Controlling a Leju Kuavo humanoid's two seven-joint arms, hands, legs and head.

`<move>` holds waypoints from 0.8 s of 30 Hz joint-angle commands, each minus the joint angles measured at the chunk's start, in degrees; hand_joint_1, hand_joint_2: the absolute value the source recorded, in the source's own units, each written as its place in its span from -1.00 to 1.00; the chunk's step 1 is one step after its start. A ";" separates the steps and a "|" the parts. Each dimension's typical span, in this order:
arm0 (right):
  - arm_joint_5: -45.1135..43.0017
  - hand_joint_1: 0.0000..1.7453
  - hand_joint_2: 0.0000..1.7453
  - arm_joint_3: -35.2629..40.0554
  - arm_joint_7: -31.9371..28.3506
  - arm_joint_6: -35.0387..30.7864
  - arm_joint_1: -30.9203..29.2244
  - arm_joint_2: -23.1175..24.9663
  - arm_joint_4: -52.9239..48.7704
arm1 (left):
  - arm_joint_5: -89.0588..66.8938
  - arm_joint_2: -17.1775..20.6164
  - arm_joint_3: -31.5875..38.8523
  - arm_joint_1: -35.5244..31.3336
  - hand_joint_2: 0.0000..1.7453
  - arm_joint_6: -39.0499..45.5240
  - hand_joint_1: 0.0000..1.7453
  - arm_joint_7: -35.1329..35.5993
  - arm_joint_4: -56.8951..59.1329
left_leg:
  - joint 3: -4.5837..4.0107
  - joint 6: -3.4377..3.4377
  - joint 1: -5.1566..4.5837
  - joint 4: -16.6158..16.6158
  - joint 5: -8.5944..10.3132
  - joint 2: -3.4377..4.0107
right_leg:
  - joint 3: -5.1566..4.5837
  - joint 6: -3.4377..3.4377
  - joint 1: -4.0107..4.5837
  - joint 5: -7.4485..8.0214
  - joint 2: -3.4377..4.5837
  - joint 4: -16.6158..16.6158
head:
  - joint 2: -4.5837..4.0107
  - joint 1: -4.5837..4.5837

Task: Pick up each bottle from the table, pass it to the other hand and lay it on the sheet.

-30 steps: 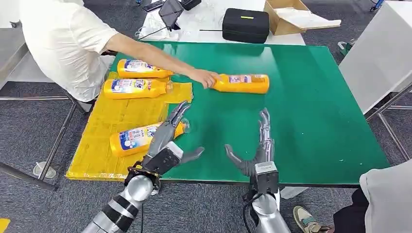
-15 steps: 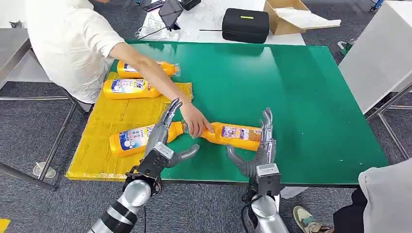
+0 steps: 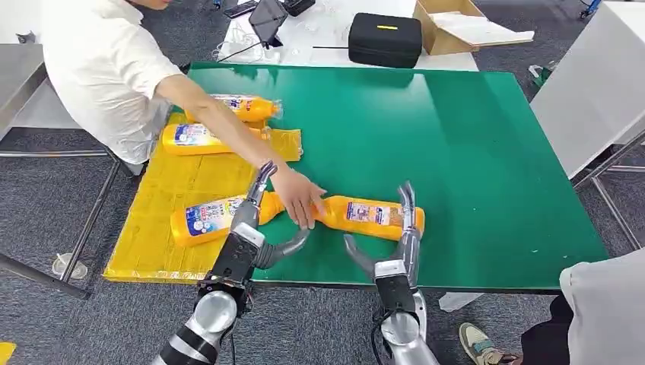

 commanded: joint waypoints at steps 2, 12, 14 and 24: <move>48.55 -1.00 1.00 -13.37 12.57 -6.09 -6.70 -6.18 15.75 | 3.92 -2.86 -3.19 1.70 1.00 2.04 -1.00 1.91 3.71 | 0.39 0.02 0.04 -0.07 -0.09 -0.11 | 0.46 -0.07 0.06 -0.08 -0.08 -0.16 | 0.00 -0.02; 51.48 -1.00 1.00 -3.42 22.27 -5.71 -17.98 -12.30 33.13 | 6.11 -2.41 -5.86 -0.23 1.00 7.95 -1.00 1.72 3.14 | 0.27 0.03 -0.08 0.02 -0.12 0.25 | 0.26 -0.01 -0.08 0.09 0.21 -0.08 | 0.00 0.00; 54.55 -1.00 1.00 -1.08 25.95 -6.09 -18.98 -12.91 34.12 | 6.20 -2.47 -6.04 -0.37 1.00 7.58 -1.00 1.93 3.20 | 0.24 0.00 -0.04 0.03 -0.08 0.07 | 0.26 -0.02 -0.04 0.06 0.06 -0.07 | 0.00 -0.02; 56.36 -1.00 1.00 1.46 32.47 -1.58 -23.30 -14.67 38.21 | 6.38 -2.98 -6.26 -0.62 1.00 7.09 -1.00 2.83 4.12 | 0.05 0.06 -0.04 0.03 0.00 0.04 | 0.07 0.07 -0.02 0.08 0.01 -0.04 | 0.00 0.00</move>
